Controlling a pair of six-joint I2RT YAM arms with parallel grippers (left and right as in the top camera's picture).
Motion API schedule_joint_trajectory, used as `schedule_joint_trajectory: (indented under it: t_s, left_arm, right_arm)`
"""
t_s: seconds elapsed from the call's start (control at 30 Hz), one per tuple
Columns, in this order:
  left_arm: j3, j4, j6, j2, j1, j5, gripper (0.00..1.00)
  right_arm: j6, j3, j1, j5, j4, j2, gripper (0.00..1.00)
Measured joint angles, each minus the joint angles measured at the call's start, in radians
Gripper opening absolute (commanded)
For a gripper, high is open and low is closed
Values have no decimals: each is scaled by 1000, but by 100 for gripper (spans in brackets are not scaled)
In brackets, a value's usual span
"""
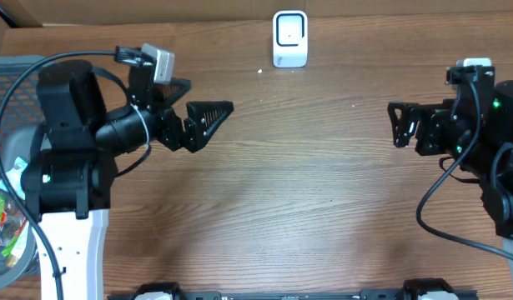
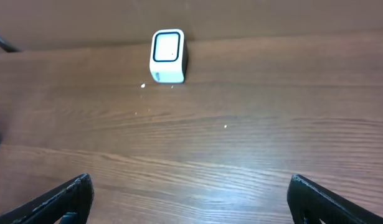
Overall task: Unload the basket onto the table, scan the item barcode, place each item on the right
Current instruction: 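Swing the left gripper over the grey basket and reach down inside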
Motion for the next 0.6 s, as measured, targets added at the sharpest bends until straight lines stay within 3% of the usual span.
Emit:
schedule_joint_trajectory:
  t_s: [0.13, 0.27, 0.6]
  left_arm:
    - [0, 69, -19, 7, 0, 102, 100]
    - [55, 48, -102, 14, 15, 12, 100]
    - [626, -525, -249, 110, 263, -786, 100]
  right_arm:
    - [-3, 0, 0, -19, 7, 1, 100]
    - [-3, 0, 0, -31, 7, 1, 100]
    - [-3, 0, 0, -38, -4, 1, 100]
